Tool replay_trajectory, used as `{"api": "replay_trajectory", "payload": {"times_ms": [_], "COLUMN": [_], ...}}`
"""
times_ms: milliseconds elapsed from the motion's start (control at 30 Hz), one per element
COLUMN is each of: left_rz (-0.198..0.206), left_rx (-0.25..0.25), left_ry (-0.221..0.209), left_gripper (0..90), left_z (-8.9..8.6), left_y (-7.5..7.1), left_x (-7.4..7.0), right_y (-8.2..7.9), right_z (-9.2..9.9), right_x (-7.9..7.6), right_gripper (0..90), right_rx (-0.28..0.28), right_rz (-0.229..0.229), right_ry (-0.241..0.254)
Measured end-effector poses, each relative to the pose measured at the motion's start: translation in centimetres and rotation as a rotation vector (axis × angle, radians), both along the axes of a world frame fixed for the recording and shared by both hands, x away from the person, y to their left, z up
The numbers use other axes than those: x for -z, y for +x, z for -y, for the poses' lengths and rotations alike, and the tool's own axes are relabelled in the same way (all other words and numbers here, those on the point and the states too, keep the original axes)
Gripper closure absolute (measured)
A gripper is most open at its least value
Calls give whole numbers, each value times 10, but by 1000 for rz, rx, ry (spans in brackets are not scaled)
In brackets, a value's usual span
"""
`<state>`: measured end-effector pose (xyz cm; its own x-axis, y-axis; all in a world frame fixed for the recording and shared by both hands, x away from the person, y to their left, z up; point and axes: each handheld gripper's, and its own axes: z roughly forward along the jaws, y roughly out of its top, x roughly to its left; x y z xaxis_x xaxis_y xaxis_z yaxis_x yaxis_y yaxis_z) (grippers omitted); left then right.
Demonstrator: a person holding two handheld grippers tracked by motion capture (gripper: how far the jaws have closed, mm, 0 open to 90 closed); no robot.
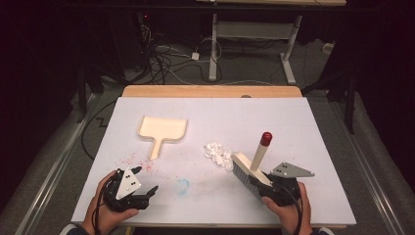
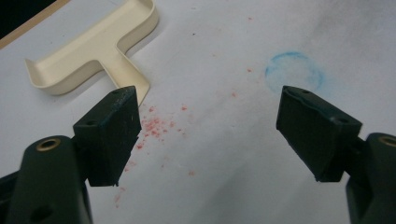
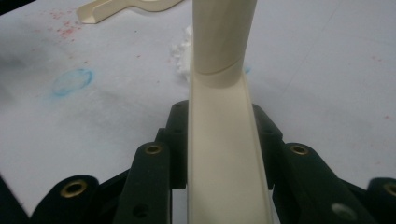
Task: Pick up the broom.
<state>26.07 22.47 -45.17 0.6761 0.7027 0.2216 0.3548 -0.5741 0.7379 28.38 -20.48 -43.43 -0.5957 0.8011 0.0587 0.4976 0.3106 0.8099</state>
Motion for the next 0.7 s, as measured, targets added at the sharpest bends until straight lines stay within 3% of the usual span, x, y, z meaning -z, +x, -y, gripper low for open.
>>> {"api": "replay_trajectory", "payload": {"times_ms": [333, 600, 700], "left_rz": [2, 2, 7], "left_rx": [7, 4, -2], "left_ry": [13, 18, 14], "left_gripper": [209, 209, 209], "left_z": [1, 0, 0], "left_y": [1, 0, 1], "left_x": [2, 2, 2], "right_y": [23, 22, 17], "right_z": [-15, -7, 1], "right_x": [3, -1, -6], "right_gripper": [677, 677, 677], "right_rx": [14, 6, -2], "right_rz": [32, 41, 51], "right_ry": [6, 6, 26]}}
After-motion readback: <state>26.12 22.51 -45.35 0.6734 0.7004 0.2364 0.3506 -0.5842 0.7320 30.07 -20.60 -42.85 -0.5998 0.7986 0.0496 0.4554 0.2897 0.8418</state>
